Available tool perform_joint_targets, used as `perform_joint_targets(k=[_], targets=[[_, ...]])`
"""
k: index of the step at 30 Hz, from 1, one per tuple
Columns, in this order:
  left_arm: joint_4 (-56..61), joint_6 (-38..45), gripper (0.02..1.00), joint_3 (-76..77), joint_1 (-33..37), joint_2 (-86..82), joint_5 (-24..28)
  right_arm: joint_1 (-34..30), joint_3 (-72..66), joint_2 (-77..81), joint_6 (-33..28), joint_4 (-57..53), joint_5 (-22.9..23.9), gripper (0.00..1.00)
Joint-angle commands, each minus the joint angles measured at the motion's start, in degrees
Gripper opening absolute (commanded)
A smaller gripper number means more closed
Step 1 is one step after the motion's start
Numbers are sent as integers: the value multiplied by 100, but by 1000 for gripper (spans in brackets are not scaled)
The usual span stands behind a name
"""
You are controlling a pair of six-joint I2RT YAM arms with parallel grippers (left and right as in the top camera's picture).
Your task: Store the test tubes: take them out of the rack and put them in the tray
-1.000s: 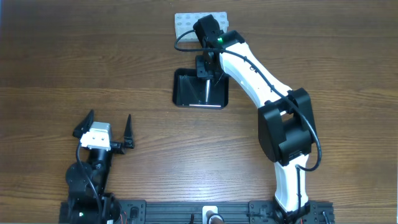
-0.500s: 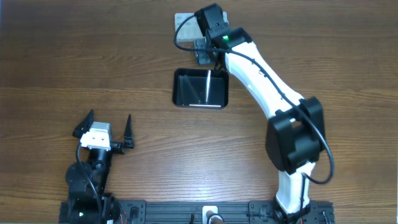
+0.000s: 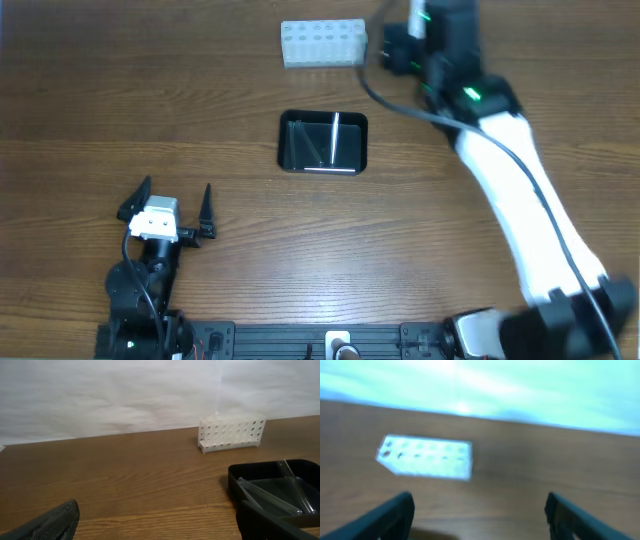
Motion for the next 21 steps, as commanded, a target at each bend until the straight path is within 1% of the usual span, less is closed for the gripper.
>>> perform_joint_targets(k=[1, 3, 6, 8, 11, 14, 21], targets=[[-9, 55, 1000, -28, -22, -46, 0, -503, -1300, -1246, -291, 273, -452, 875], [-11, 55, 1000, -28, -22, -46, 0, -627, -1969, -1908, -402, 476, -470, 904], [-11, 55, 1000, -28, -22, -46, 0, -636, -2835, -2835, -435, 782, -468, 915], [-11, 55, 1000, -28, -22, -46, 0, -623, -3338, -3405, -435, 925, -466, 923], [-11, 55, 1000, -28, -22, -46, 0, -621, -4006, -4203, -437, 1016, -376, 969], [-11, 55, 1000, -28, -22, -46, -2, -621, -4651, -5021, -479, 1143, -356, 991], [-11, 55, 1000, -28, -22, -46, -2, -640, -5827, -6828, -474, 1172, -319, 993]])
